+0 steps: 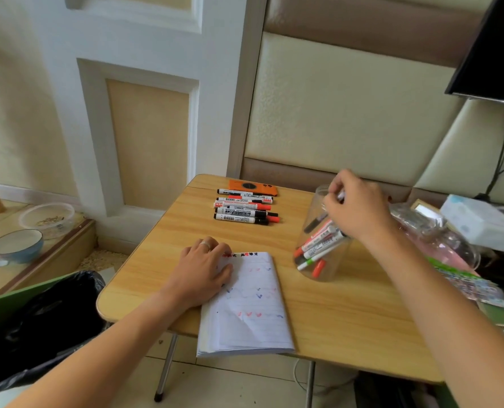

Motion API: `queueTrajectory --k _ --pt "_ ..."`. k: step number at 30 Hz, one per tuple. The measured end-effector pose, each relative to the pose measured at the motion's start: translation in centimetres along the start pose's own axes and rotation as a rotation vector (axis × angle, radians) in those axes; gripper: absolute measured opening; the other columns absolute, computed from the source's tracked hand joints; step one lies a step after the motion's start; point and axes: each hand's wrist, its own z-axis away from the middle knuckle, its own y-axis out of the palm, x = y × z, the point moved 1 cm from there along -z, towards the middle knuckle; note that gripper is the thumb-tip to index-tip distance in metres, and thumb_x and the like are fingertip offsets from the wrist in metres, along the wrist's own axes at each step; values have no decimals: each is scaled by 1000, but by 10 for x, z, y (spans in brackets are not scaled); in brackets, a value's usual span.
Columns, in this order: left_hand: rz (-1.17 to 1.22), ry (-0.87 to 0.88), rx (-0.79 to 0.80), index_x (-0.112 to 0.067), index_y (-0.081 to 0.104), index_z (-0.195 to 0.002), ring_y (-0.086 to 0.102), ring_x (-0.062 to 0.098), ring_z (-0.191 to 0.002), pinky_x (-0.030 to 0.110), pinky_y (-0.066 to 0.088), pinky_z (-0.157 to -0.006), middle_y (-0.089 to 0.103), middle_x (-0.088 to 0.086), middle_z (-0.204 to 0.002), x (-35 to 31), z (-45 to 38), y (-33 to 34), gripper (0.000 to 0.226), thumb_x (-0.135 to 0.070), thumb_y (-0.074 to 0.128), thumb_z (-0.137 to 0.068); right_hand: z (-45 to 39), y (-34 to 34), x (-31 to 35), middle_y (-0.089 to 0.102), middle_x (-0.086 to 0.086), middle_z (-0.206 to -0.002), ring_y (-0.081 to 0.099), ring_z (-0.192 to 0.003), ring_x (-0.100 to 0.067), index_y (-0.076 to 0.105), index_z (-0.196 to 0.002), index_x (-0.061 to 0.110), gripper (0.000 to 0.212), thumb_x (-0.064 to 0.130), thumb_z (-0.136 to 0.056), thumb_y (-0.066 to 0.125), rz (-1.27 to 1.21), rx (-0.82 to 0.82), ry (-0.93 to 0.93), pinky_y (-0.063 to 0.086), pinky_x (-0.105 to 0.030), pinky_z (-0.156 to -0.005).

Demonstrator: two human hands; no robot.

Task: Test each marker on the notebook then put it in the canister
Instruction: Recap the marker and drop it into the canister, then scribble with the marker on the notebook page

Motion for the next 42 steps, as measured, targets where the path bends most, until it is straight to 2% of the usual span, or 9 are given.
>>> queueTrajectory --k 5,9,12,17,24,26,30,36,42 --pt "-6 -5 12 -33 55 -125 47 18 -113 36 34 -94 51 -4 -122 0 1 -1 62 -63 20 -83 4 11 -2 60 -7 -71 59 -78 -36 50 -70 16 45 43 -105 43 130 170 -51 43 -38 -65" --pt "-44 -2 6 -35 55 -126 46 18 -116 37 34 -96 50 -4 -123 -1 -1 -5 65 -64 18 -81 2 13 -5 64 -5 -79 61 -81 -32 57 -82 20 35 47 -103 48 120 137 -48 49 -39 -68" --pt "-67 -4 -17 -36 57 -123 48 19 -117 38 35 -97 52 -4 -122 3 -7 -7 64 -64 18 -81 3 14 -2 66 -3 -89 61 -82 -29 57 -90 18 22 36 -102 54 52 -22 -84 52 -41 -70" --pt "-67 -38 -39 -37 59 -121 50 21 -118 40 36 -96 53 -3 -122 12 -19 -6 63 -62 19 -81 14 15 25 60 -4 -89 56 -75 -25 59 -94 10 5 9 -95 55 -32 -383 -373 41 -33 -63" --pt "-66 -66 -35 -39 55 -125 49 16 -119 37 34 -100 50 -5 -123 25 -34 1 46 -60 30 -91 9 86 52 64 3 -94 59 -83 -16 64 -97 17 10 12 -97 55 -149 14 -422 50 -36 -72" --pt "-70 -54 -32 -40 53 -126 47 15 -119 36 33 -103 49 -5 -124 27 -39 2 39 -56 37 -95 1 113 51 66 3 -105 61 -93 -16 66 -105 17 14 11 -99 55 -137 121 -350 54 -36 -79" --pt "-46 -38 -31 -41 52 -123 45 14 -118 36 31 -104 47 -7 -121 28 -45 3 57 -62 17 -83 -23 159 41 57 2 -133 55 -119 -18 57 -135 20 37 14 -99 57 -13 292 -262 51 -33 -91" --pt "5 -41 -55 -41 49 -121 43 11 -116 34 29 -104 44 -10 -118 29 -47 8 49 -59 20 -85 -52 197 41 50 1 -150 41 -139 -20 47 -151 19 51 23 -102 57 86 372 -234 41 -38 -114" --pt "35 -10 -51 -40 48 -119 42 9 -117 31 25 -103 43 -11 -122 31 -46 8 37 -53 31 -89 -50 206 39 58 2 -137 47 -130 -18 61 -138 21 39 22 -99 65 82 348 -241 45 -36 -108"
